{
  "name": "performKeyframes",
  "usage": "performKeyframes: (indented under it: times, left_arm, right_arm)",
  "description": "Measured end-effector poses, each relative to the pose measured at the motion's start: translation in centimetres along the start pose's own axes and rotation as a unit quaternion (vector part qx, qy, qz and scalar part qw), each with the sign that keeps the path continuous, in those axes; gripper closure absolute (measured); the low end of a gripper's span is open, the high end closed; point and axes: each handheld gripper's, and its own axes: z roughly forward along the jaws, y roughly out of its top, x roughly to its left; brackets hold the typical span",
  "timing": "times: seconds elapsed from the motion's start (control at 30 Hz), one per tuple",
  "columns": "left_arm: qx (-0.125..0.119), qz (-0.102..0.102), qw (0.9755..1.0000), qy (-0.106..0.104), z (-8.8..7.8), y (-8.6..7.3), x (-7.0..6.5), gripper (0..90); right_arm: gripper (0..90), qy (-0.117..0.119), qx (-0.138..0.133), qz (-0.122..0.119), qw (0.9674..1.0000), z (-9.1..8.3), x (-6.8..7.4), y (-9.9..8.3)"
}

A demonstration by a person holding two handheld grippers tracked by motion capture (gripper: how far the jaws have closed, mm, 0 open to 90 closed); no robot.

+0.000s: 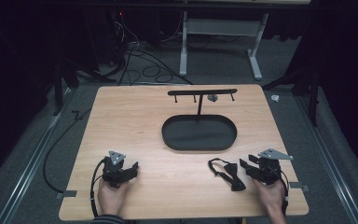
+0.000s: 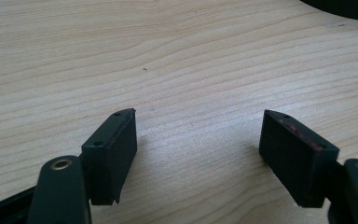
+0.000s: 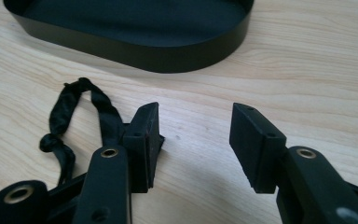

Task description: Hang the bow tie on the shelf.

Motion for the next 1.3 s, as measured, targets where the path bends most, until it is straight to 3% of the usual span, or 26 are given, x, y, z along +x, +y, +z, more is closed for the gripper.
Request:
performKeyframes:
  times: [0.43, 0.77, 1.3]
  left_arm:
    - [0.001, 0.0, 1.0, 0.0, 0.0, 0.0, 0.0, 28.1]
    - [0.0, 0.0, 1.0, 0.0, 0.0, 0.0, 0.0, 28.1]
    - [0.001, 0.001, 1.0, 0.0, 0.0, 0.0, 0.0, 27.7]
  right_arm:
    - [54.9, 0.036, -0.004, -0.021, 0.9991, 0.3, 2.0, 1.3]
    - [57.4, 0.065, 0.008, -0.038, 0.9971, 1.7, 3.2, 2.0]
    - [59.4, 0.08, 0.039, -0.054, 0.9945, 3.9, 4.4, 2.7]
